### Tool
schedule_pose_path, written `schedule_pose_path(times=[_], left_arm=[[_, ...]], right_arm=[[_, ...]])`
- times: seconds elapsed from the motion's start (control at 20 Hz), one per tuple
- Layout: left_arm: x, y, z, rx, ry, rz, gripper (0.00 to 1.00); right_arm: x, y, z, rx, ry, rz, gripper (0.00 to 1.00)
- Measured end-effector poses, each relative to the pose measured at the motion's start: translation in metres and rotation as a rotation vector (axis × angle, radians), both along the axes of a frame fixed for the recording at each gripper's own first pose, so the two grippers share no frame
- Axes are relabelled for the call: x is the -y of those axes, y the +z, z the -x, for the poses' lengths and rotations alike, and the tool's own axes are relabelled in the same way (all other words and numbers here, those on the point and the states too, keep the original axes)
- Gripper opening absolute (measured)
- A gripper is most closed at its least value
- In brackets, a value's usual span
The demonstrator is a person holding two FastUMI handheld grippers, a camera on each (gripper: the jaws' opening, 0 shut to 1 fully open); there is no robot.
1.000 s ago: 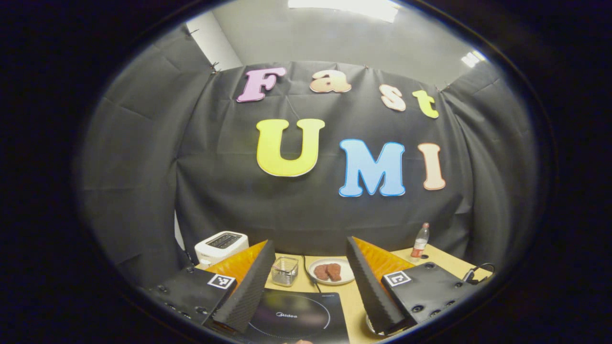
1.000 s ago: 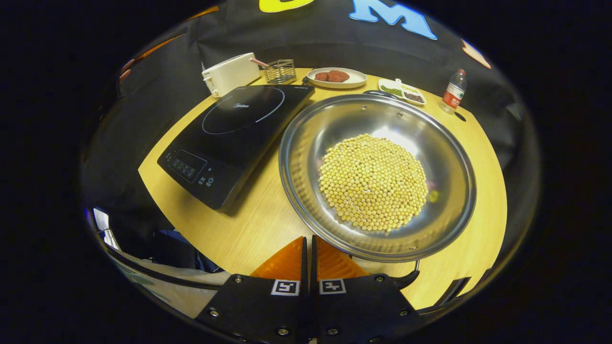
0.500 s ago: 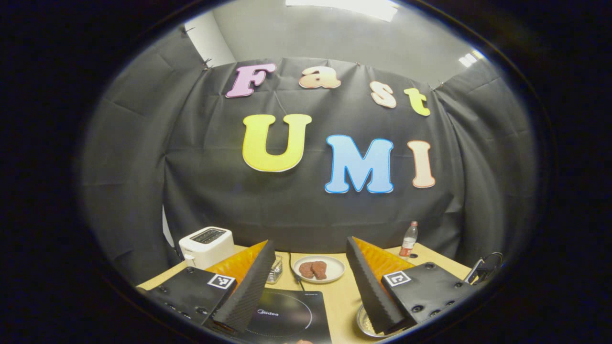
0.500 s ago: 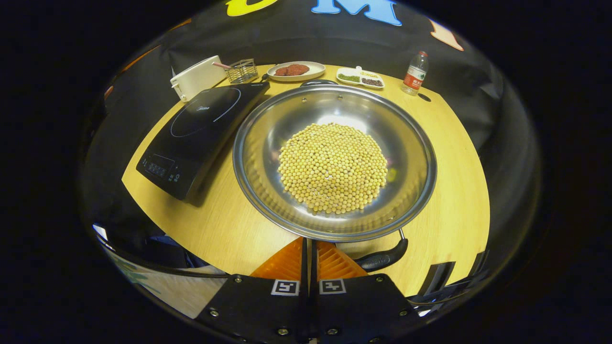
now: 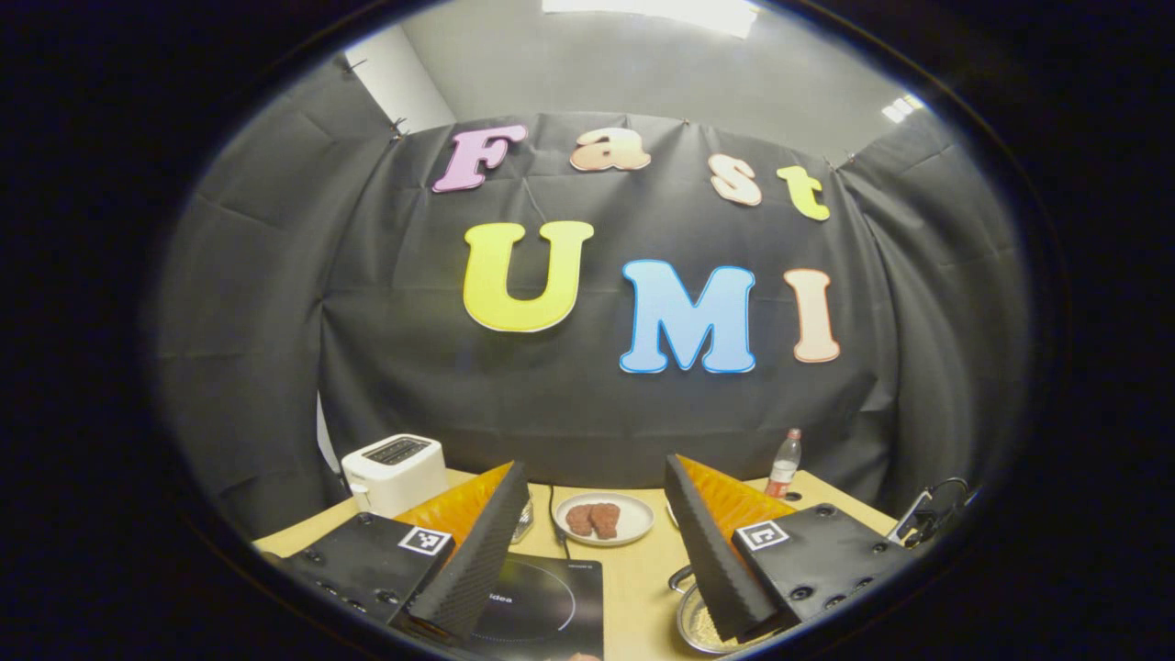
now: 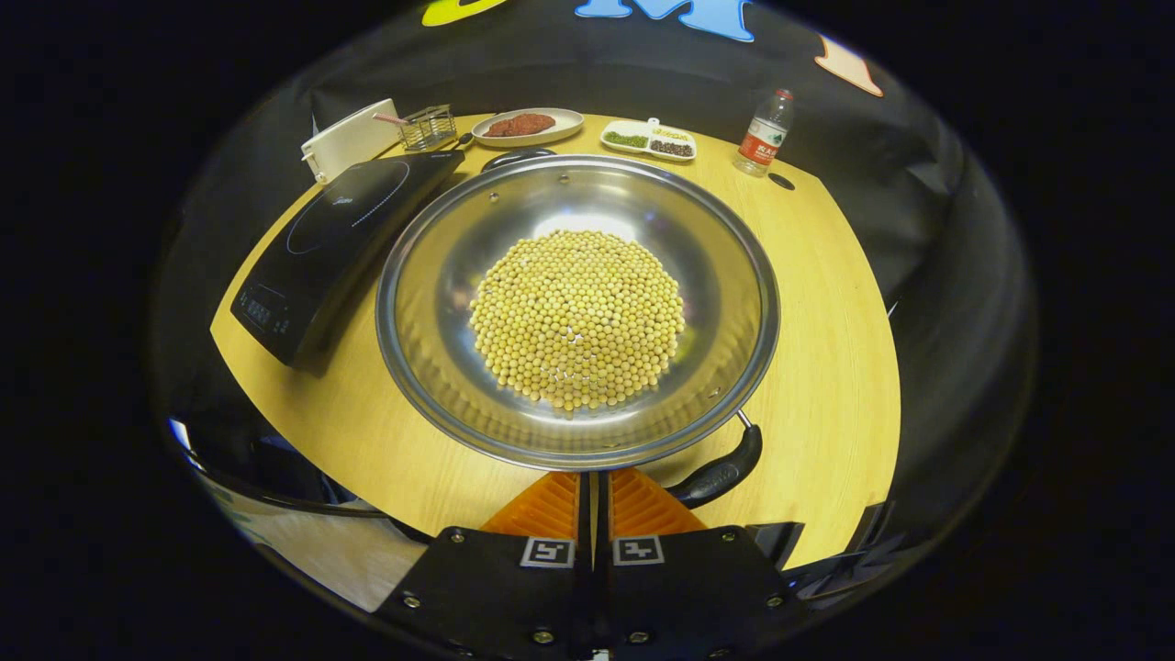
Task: First push the handle of the pot to place it horizontally, then grasp the pot with both hands and set it on the induction cooktop.
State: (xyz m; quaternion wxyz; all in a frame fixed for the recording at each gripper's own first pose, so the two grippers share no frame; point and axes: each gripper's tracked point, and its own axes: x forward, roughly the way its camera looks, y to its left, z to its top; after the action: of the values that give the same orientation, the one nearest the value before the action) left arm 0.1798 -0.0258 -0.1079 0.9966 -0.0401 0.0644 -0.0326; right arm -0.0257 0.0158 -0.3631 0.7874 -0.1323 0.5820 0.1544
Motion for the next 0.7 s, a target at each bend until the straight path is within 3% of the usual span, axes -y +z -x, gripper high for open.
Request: schedule_pose_path(times=[0.3,0.7], left_arm=[[0.015,-0.002,0.000,-0.013,0.024,-0.027,1.00],[0.033,-0.006,-0.004,-0.030,0.052,-0.064,1.00]], right_arm=[[0.028,-0.007,-0.018,0.021,0.057,0.042,0.01],[0.064,-0.018,-0.053,0.038,0.025,0.070,0.01]])
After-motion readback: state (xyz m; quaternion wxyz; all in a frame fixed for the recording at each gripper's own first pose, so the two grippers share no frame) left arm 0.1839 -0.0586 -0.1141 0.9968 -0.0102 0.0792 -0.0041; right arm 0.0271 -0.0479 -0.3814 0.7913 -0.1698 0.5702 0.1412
